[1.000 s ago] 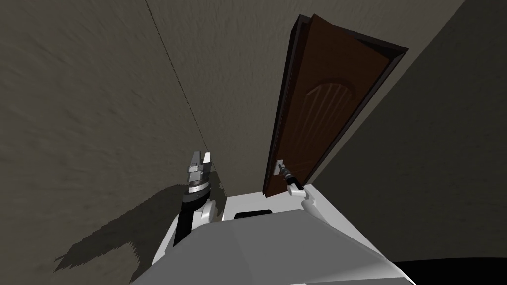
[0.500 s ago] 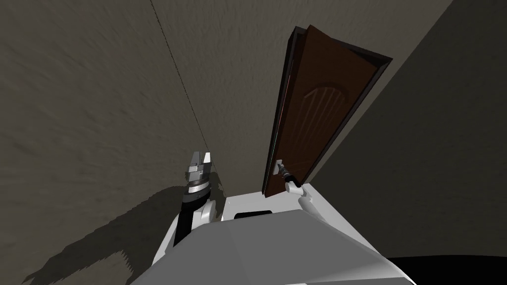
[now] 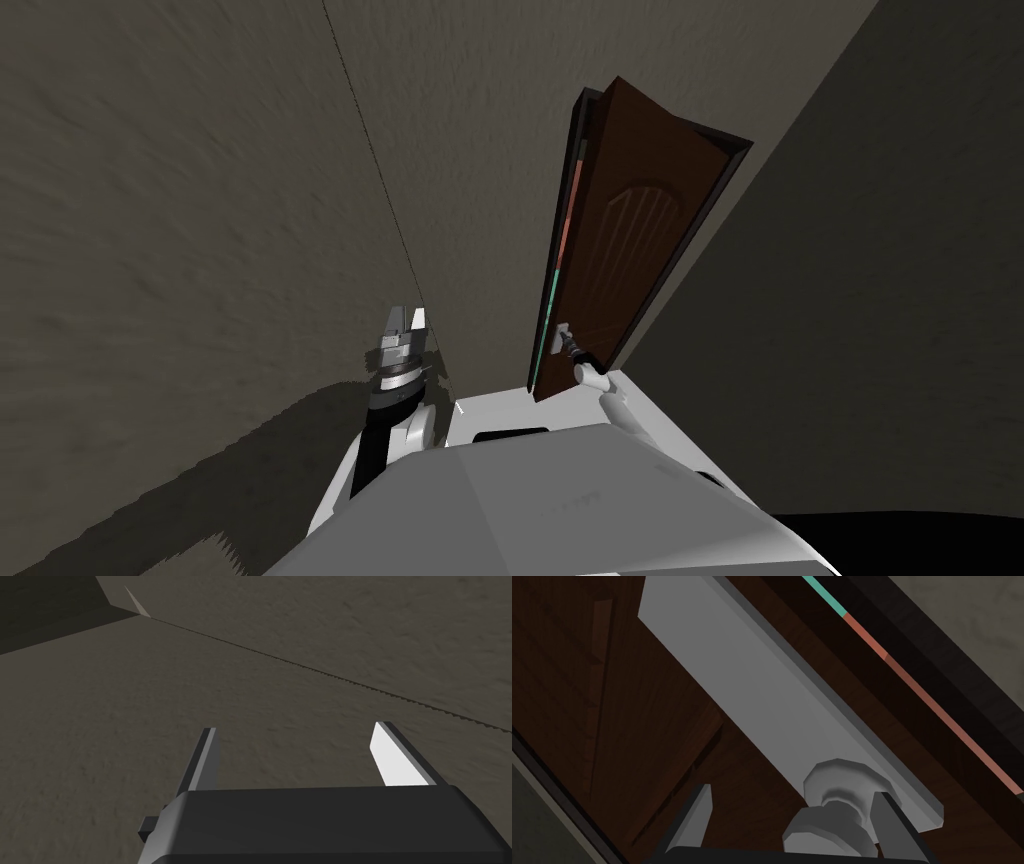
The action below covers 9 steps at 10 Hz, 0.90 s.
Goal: Pull the door open
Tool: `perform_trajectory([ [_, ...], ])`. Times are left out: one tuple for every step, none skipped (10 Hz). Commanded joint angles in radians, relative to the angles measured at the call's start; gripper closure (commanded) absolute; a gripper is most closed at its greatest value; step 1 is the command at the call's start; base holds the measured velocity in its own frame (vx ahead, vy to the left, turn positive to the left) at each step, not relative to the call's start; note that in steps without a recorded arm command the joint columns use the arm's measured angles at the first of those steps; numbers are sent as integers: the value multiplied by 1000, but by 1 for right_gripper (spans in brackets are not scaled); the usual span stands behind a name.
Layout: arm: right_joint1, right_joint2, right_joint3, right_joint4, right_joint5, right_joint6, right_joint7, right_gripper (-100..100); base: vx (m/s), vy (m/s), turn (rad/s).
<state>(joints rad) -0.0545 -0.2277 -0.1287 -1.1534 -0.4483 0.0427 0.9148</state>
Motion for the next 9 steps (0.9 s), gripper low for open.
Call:
perform_trajectory([
  [25,-18,-29,14,-13,14,-2,100,-4,-15,13],
  [25,-18,-29,14,-13,14,-2,100,9,-11,12],
  [25,-18,-29,14,-13,14,-2,100,7,2,-18],
  [25,-18,-29,14,-13,14,-2,100,-5,12,-16],
  [25,-18,-29,14,-13,14,-2,100,-9,14,12],
  [25,-18,-29,12,-13,14,-2,100,11,1,32],
  [25,-18,-29,14,-13,14,-2,100,3,-8,-18],
  [7,13,-9,-18,-5,12,-30,100,-37,15,103],
  [6,13,-8,-16,-6,10,-43,100,-46,-4,104],
])
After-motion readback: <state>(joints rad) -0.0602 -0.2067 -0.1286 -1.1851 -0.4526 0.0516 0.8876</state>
